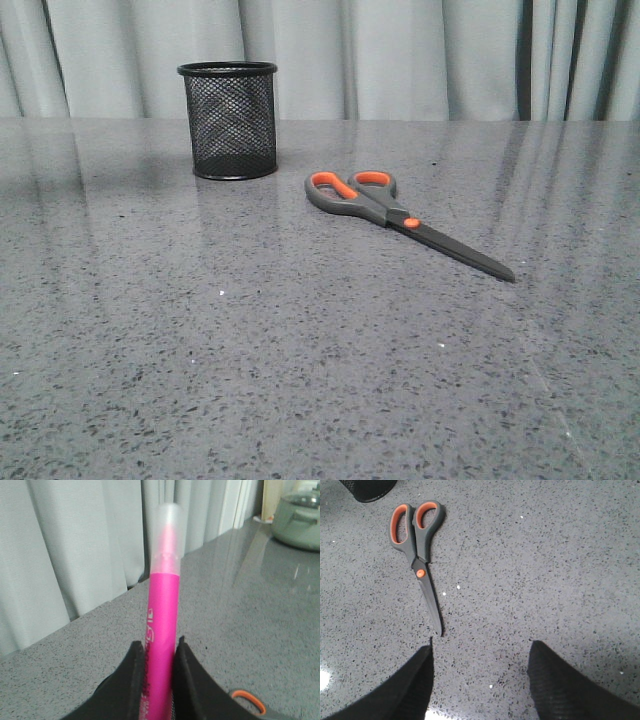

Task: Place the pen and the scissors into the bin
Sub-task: 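Lift the pink highlighter upright with the left gripper, then move the highlighter over the mesh cup and release it inside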

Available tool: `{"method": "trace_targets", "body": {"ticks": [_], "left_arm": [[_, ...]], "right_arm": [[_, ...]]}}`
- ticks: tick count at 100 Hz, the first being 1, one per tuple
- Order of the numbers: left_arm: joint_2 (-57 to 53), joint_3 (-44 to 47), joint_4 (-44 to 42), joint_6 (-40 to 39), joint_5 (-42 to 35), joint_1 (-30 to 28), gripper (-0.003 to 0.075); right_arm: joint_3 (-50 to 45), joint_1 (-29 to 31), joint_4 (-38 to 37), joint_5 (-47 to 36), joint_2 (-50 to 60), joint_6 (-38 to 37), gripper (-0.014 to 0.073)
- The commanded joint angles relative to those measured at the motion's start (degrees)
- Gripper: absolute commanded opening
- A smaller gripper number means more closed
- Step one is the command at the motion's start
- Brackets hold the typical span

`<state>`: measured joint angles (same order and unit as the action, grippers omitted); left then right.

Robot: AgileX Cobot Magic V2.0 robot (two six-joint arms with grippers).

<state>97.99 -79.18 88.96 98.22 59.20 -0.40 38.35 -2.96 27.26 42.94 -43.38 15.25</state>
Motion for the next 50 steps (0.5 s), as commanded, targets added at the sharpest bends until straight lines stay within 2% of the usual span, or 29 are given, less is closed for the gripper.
{"method": "trace_targets", "body": {"ticks": [1, 24, 50], "left_arm": [[-0.5, -1.8, 7.3, 0.8, 0.8, 0.6, -0.0022], [1.7, -1.8, 11.7, 6.7, -0.7, 3.7, -0.0021], [1.7, -1.8, 11.7, 7.8, -5.0, 5.9, -0.0021]], "right_arm": [[2.0, 0.1, 0.8, -2.6, -0.2, 0.6, 0.0372], [2.0, 0.1, 0.8, -2.6, -0.2, 0.6, 0.0372], [2.0, 0.1, 0.8, -2.6, -0.2, 0.6, 0.0372]]}}
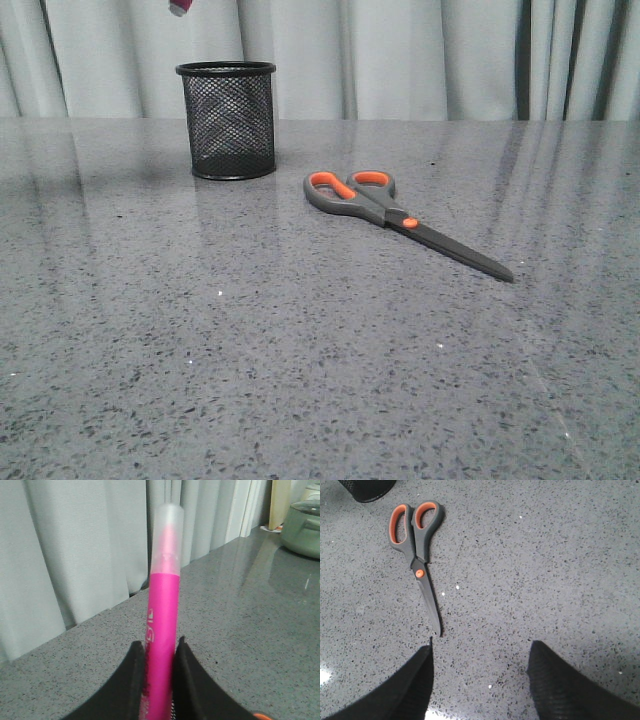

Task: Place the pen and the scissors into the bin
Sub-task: 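Move the highlighter over the mesh cup and release it inside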

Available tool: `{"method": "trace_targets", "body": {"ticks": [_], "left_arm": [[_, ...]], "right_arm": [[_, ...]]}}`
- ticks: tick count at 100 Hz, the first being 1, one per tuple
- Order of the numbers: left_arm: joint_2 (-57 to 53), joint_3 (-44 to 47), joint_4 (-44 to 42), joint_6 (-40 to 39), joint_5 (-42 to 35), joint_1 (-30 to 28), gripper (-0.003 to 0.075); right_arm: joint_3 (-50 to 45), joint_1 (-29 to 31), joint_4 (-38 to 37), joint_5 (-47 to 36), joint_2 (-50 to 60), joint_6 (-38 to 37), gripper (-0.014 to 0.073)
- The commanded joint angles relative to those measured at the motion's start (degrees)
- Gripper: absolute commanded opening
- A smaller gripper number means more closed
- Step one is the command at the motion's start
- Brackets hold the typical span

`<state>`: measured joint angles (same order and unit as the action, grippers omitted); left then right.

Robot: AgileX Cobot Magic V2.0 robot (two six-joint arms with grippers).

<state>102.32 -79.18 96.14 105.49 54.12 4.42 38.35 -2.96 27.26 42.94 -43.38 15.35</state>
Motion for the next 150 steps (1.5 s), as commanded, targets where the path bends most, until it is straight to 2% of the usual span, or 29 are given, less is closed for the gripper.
{"method": "trace_targets", "body": {"ticks": [1, 48, 92, 132, 140, 150], "left_arm": [[-2.6, -1.8, 4.5, 0.5, -0.3, 1.2, -0.0021], [0.7, -1.8, 5.6, 0.7, -2.0, 3.6, -0.0021], [1.6, -1.8, 1.7, 0.8, -3.4, 3.6, -0.0021], [2.0, -1.8, 1.6, 0.8, -3.5, 3.6, -0.0018], [2.0, -1.8, 1.6, 0.8, -3.5, 3.6, 0.0027], [2.0, -1.8, 1.6, 0.8, -3.5, 3.6, 0.0157]], "right_arm": [[2.0, 0.1, 0.8, -2.6, -0.2, 0.5, 0.0372], [2.0, 0.1, 0.8, -2.5, -0.2, 0.5, 0.0372], [2.0, 0.1, 0.8, -2.8, -0.2, 0.5, 0.0372], [2.0, 0.1, 0.8, -2.9, -0.2, 0.5, 0.0372], [2.0, 0.1, 0.8, -2.9, -0.2, 0.5, 0.0372], [2.0, 0.1, 0.8, -2.9, -0.2, 0.5, 0.0372]]}}
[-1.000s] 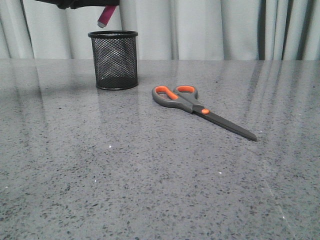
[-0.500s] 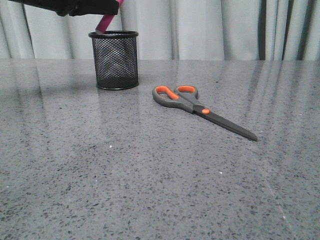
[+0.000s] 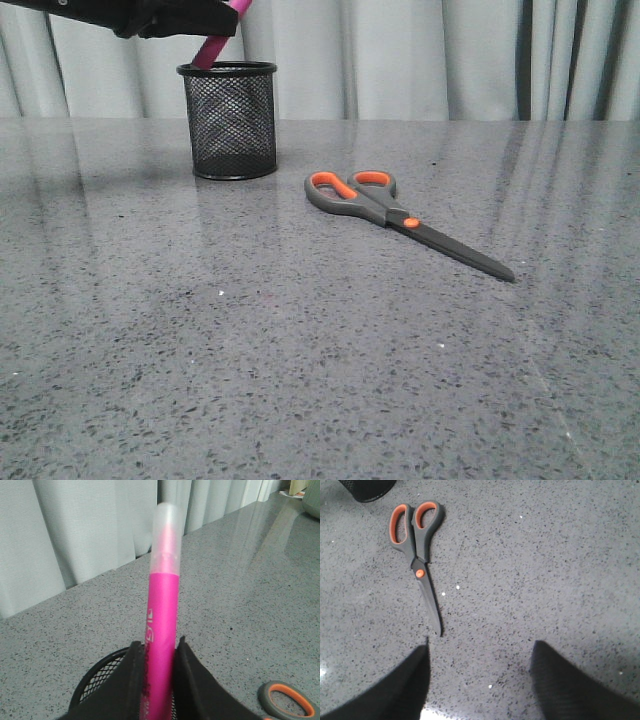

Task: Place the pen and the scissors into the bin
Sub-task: 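Move the highlighter over the mesh cup and release it inside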

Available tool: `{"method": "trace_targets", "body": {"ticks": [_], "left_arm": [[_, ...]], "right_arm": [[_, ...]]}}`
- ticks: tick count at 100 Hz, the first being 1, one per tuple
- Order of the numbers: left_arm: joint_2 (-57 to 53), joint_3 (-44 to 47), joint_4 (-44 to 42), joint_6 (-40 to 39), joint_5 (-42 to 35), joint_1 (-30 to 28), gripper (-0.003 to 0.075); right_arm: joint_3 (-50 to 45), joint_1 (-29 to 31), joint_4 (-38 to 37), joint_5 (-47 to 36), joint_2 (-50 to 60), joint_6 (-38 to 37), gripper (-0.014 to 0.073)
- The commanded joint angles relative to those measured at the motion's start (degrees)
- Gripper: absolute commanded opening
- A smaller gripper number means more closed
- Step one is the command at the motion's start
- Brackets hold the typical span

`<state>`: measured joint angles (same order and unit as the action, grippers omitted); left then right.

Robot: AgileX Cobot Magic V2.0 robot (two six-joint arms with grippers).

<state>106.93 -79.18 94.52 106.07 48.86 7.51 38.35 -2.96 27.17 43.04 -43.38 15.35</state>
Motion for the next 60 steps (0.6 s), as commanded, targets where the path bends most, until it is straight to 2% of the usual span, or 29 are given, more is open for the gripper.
{"method": "trace_targets", "body": {"ticks": [1, 12, 21, 40, 60], "left_arm": [[-2.6, -1.8, 3.2, 0.2, 1.8, 0.5, 0.0167], [-2.6, -1.8, 3.3, 0.2, 1.8, 0.5, 0.0319], [-2.6, -1.8, 3.9, 0.2, 1.8, 0.5, 0.0386], [-3.7, -1.8, 6.7, 0.2, 2.7, -0.5, 0.0388], [-7.2, -2.0, 7.2, 0.2, 8.9, -5.4, 0.0388]], "right_arm": [[2.0, 0.1, 0.9, -3.0, -0.2, 0.5, 0.0372], [2.0, 0.1, 0.9, -3.0, -0.2, 0.5, 0.0372], [2.0, 0.1, 0.9, -3.0, -0.2, 0.5, 0.0372], [2.0, 0.1, 0.9, -3.0, -0.2, 0.5, 0.0372], [2.0, 0.1, 0.9, -3.0, -0.2, 0.5, 0.0372]]}}
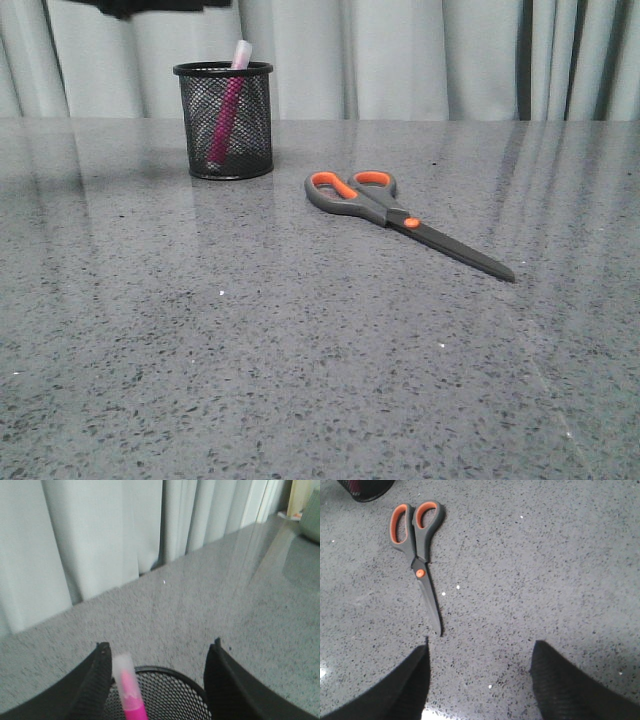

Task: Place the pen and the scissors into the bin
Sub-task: 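Move the highlighter over the mesh cup and release it inside, then withdraw the left gripper away from the mesh cup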

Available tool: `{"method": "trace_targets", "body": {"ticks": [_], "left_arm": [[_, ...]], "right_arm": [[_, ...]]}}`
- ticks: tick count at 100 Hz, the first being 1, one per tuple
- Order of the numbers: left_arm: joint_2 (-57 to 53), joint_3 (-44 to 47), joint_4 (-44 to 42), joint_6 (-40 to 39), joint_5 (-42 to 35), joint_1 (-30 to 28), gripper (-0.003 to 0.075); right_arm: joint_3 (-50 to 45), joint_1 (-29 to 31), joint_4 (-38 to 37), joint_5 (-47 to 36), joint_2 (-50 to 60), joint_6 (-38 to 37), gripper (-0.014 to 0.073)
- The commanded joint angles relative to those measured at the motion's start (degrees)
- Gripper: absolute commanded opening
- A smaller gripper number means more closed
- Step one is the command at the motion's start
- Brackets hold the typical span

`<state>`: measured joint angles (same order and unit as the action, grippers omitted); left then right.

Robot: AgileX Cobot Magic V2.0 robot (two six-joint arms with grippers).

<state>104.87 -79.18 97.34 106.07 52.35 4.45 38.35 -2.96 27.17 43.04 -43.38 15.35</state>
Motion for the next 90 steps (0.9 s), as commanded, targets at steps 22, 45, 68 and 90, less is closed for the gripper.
{"method": "trace_targets", "body": {"ticks": [22, 45, 68, 90], "left_arm": [[-10.5, -2.0, -2.4, -2.0, 10.9, -8.0, 0.0218], [-17.9, -2.0, -22.6, -15.5, 11.0, -9.4, -0.0022], [-25.7, -1.8, -43.2, -31.5, 8.4, -9.4, -0.0022], [-31.8, 1.0, -54.7, -43.8, 7.3, -9.4, -0.0022]], "right_arm": [[2.0, 0.1, 0.9, -3.6, -0.2, 0.5, 0.0372], [2.0, 0.1, 1.2, -4.9, -0.2, 0.5, 0.0372], [2.0, 0.1, 7.1, -6.0, -0.2, 7.4, 0.0372], [2.0, 0.1, 10.6, -6.1, -0.2, 13.0, 0.0372]]}}
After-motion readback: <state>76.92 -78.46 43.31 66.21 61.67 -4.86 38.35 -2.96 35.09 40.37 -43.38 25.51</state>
